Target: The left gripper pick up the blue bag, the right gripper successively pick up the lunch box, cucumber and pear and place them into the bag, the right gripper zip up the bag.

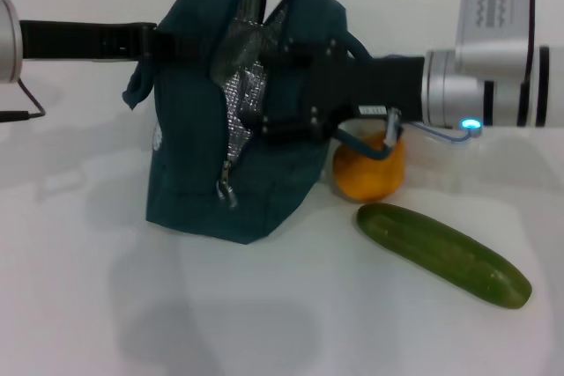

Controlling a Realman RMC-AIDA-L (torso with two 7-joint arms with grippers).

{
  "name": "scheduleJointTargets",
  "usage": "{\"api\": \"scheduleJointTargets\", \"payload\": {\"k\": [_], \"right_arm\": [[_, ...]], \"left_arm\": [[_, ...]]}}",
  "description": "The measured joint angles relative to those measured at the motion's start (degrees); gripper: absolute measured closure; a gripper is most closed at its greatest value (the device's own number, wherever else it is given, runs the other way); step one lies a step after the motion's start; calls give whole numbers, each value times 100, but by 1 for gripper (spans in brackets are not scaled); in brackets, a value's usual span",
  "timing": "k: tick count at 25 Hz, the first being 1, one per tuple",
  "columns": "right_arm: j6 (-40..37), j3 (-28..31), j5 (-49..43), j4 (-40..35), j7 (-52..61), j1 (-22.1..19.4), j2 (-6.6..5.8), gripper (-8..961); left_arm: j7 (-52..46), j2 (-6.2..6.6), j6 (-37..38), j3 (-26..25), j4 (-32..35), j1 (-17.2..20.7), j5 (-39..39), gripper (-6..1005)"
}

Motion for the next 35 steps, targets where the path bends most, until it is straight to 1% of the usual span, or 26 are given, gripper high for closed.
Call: {"api": "scheduleJointTargets", "payload": {"k": [5, 9, 13, 16, 18, 21, 26, 27, 28, 29, 32, 34, 35], "right_arm": [[23, -74, -28, 63, 40, -259, -31, 126], [-13, 37, -21, -33, 31, -325, -50, 125], [-132, 230, -8, -490, 25, -467, -66, 124], [-258, 478, -18, -933, 39, -712, -79, 123], [-416, 737, -26, -1163, 61, -905, -80, 123], [-858, 1450, -28, -1399, 251, -1278, -89, 122], [-1644, 2817, -19, -1103, 679, -1767, -152, 121], [-1844, 3268, -10, -825, 845, -1928, -175, 121], [-1844, 3268, -10, -825, 845, -1928, -175, 121], [-1923, 3468, -8, -652, 925, -1986, -189, 121], [-2031, 3876, -1, 57, 1114, -2037, -269, 120], [-2013, 3967, 2, 474, 1254, -2023, -333, 120], [-2013, 3967, 2, 474, 1254, -2023, -333, 120]], "left_arm": [[0, 1, -8, -20, 6, 31, -144, 954], [-7, 6, -36, -27, 8, 34, -146, 954], [-9, 8, -68, -28, 9, 39, -147, 954], [-9, 14, -76, -28, 16, 40, -150, 954], [-10, 17, -79, -28, 40, 42, -150, 955], [-11, 18, -79, -28, 133, 104, -150, 955], [-58, 14, -79, -28, 307, 244, -142, 956], [-69, 16, -78, -28, 319, 254, -142, 956], [-82, 18, -78, -28, 320, 259, -142, 956], [-92, 22, -78, -28, 321, 262, -144, 956], [-97, 28, -77, -28, 321, 264, -144, 956], [-98, 28, -77, -28, 321, 249, -130, 956], [-98, 28, -77, -28, 321, 238, -122, 956]]}}
